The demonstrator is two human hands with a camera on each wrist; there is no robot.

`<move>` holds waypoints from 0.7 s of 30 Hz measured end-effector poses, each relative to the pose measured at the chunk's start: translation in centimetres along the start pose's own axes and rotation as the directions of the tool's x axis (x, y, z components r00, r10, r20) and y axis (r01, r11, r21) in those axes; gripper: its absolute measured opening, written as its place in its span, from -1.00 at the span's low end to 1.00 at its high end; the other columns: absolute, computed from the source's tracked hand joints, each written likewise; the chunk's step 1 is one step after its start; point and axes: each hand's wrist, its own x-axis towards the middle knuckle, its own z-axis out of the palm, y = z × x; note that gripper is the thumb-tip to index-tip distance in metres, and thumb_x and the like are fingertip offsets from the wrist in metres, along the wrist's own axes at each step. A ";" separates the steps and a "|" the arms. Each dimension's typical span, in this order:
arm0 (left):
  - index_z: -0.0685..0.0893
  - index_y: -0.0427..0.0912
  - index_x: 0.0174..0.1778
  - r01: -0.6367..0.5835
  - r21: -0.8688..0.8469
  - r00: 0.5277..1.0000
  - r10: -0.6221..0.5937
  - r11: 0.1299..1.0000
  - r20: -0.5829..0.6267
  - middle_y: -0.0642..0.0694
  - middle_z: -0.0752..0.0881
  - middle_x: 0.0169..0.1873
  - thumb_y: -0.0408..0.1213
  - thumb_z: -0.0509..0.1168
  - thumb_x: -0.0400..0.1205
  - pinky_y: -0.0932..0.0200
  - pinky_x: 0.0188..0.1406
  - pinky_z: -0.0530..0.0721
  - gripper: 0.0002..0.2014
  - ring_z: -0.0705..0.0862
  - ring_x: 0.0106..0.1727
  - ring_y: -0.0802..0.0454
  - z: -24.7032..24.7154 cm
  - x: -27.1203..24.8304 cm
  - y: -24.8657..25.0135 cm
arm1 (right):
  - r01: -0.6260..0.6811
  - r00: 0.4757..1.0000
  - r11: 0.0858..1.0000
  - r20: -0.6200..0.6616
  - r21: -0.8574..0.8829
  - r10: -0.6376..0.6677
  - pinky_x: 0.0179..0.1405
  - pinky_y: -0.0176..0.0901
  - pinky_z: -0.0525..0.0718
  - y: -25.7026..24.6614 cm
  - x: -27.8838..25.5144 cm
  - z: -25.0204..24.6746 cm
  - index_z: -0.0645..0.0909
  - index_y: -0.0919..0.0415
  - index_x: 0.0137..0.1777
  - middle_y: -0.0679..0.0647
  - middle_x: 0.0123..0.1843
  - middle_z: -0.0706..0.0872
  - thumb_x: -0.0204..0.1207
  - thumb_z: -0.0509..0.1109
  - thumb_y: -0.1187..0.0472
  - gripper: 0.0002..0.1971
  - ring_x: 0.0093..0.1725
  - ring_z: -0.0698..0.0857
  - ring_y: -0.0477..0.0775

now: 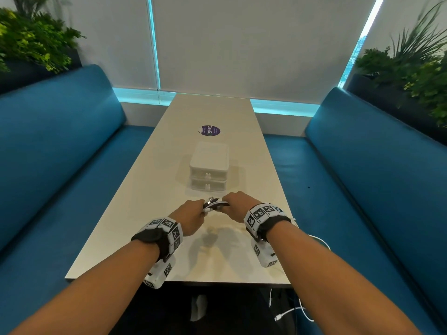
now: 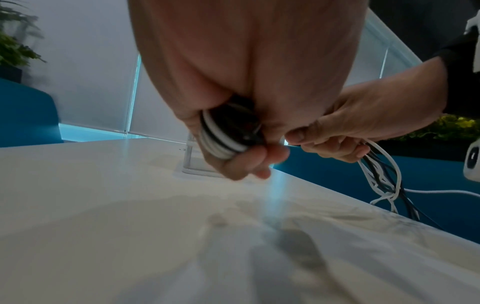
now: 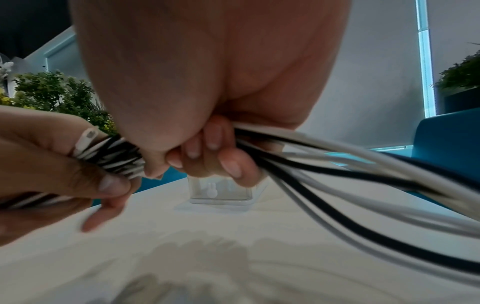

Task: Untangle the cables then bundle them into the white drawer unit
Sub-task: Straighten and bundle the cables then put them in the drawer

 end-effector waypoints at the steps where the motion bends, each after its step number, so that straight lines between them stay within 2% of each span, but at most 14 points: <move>1: 0.51 -0.13 0.01 -0.013 0.031 1.000 0.013 0.999 -0.015 -0.15 0.68 -0.09 -0.24 0.10 0.77 -0.02 -0.20 0.61 -0.89 0.66 -0.19 -0.14 0.0 0.0 0.1 | -0.001 1.000 1.000 0.001 0.005 0.001 -0.20 -0.03 0.60 0.1 0.0 0.0 0.66 0.23 -0.02 0.17 -0.14 0.72 0.70 0.22 -0.17 -0.56 -0.17 0.68 0.21; 3: 0.51 -0.14 0.00 -0.029 0.058 0.999 0.031 0.998 -0.044 -0.12 0.66 -0.12 -0.17 0.10 0.78 0.05 -0.25 0.52 -0.84 0.62 -0.23 -0.10 -0.1 0.0 0.3 | -0.003 1.000 1.000 0.006 0.007 0.003 -0.21 -0.04 0.58 0.2 0.0 0.0 0.64 0.24 -0.03 0.17 -0.15 0.70 0.70 0.21 -0.17 -0.55 -0.19 0.66 0.20; 6: 0.55 -0.14 -0.08 -0.041 0.062 0.995 0.047 0.997 -0.088 -0.12 0.69 -0.20 -0.10 0.12 0.71 0.04 -0.31 0.57 -0.79 0.67 -0.25 -0.12 -0.6 -0.4 0.6 | 0.006 1.000 1.000 0.001 -0.003 -0.006 -0.18 -0.02 0.59 0.2 0.0 -0.2 0.62 0.23 -0.06 0.20 -0.13 0.71 0.71 0.19 -0.18 -0.55 -0.15 0.68 0.23; 9: 0.58 -0.10 0.03 -0.082 0.090 0.993 0.089 0.993 -0.080 -0.06 0.69 -0.19 0.09 0.14 0.71 0.06 -0.28 0.59 -0.68 0.67 -0.23 -0.04 -1.0 -0.2 0.5 | -0.004 1.000 1.000 -0.002 0.004 0.004 -0.15 0.00 0.62 0.4 0.3 -0.5 0.60 0.18 -0.08 0.17 -0.13 0.69 0.71 0.21 -0.14 -0.62 -0.13 0.69 0.23; 11: 0.58 -0.08 0.10 -0.107 0.126 0.991 0.116 0.986 -0.064 -0.06 0.69 -0.16 0.19 0.10 0.72 0.06 -0.26 0.59 -0.60 0.67 -0.21 0.00 -1.0 0.0 0.4 | -0.023 1.000 1.000 0.006 0.011 0.023 -0.14 0.00 0.62 0.6 0.4 -0.6 0.60 0.19 -0.06 0.17 -0.12 0.70 0.69 0.21 -0.18 -0.58 -0.13 0.69 0.23; 13: 0.58 -0.11 0.12 -0.095 0.206 0.993 0.108 0.974 -0.056 -0.10 0.69 -0.11 0.16 0.06 0.76 0.06 -0.25 0.58 -0.59 0.67 -0.19 -0.05 -1.0 0.3 0.2 | -0.033 0.999 0.999 0.013 0.020 0.033 -0.17 -0.01 0.60 0.5 0.4 -0.5 0.63 0.23 -0.03 0.18 -0.12 0.71 0.66 0.18 -0.28 -0.47 -0.17 0.67 0.21; 15: 0.59 -0.15 0.13 -0.059 0.275 0.993 0.083 0.960 -0.079 -0.15 0.70 -0.07 0.12 0.03 0.79 0.03 -0.22 0.58 -0.58 0.65 -0.20 -0.11 -1.1 0.7 0.0 | -0.029 0.999 0.997 -0.013 0.069 0.030 -0.23 -0.03 0.57 0.2 0.2 -0.3 0.61 0.22 -0.02 0.13 -0.17 0.69 0.65 0.19 -0.29 -0.47 -0.21 0.65 0.18; 17: 0.62 -0.18 0.10 -0.001 0.240 0.987 0.039 0.971 -0.155 -0.21 0.71 -0.06 0.11 0.02 0.80 0.02 -0.23 0.58 -0.56 0.62 -0.22 -0.17 -1.9 1.2 -0.6 | -0.007 0.997 0.993 -0.073 0.122 0.016 -0.24 -0.02 0.56 -0.1 -0.2 0.3 0.54 0.18 0.10 0.10 -0.21 0.62 0.71 0.16 -0.18 -0.60 -0.24 0.61 0.19; 19: 0.63 -0.23 0.03 0.080 0.169 0.966 -0.035 0.982 -0.256 -0.27 0.73 -0.06 0.07 0.04 0.80 0.00 -0.24 0.60 -0.56 0.63 -0.23 -0.22 -3.2 1.7 -1.7 | 0.003 0.994 0.992 -0.111 0.124 0.011 -0.21 0.07 0.60 0.1 -0.7 1.1 0.44 0.19 0.20 0.14 -0.23 0.57 0.76 0.08 -0.11 -0.65 -0.25 0.59 0.27; 21: 0.59 -0.26 -0.04 0.145 0.112 0.940 -0.102 0.983 -0.326 -0.32 0.74 -0.06 0.02 0.06 0.81 0.01 -0.27 0.56 -0.59 0.62 -0.23 -0.25 -4.2 1.9 -2.8 | -0.009 0.993 0.994 -0.118 0.112 0.022 -0.16 0.14 0.62 0.6 -1.1 2.1 0.38 0.18 0.15 0.16 -0.25 0.54 0.78 0.01 -0.09 -0.67 -0.25 0.57 0.30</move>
